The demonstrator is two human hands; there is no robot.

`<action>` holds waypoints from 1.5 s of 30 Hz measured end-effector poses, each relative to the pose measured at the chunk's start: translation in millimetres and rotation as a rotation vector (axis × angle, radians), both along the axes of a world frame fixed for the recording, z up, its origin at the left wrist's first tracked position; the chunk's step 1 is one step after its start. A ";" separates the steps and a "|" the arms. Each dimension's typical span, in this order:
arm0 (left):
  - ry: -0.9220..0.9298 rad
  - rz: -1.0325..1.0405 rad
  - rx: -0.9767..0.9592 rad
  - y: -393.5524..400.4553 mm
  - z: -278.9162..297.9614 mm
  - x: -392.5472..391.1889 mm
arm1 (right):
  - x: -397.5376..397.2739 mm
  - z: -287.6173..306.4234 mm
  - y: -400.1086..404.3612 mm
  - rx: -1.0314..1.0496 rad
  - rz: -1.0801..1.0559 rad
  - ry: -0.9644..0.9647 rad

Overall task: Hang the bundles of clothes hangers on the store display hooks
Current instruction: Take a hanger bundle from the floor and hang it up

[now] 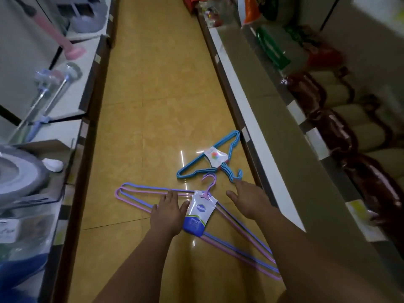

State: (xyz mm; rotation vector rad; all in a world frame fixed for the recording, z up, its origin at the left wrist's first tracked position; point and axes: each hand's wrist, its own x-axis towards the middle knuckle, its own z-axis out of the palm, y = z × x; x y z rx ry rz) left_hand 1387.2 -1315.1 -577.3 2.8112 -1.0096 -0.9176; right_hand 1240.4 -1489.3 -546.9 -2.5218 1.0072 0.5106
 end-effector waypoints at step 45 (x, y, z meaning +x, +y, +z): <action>-0.209 -0.297 -0.027 -58.5 -237.9 47.5 | 37.4 -283.9 23.5 0.708 -0.593 -0.436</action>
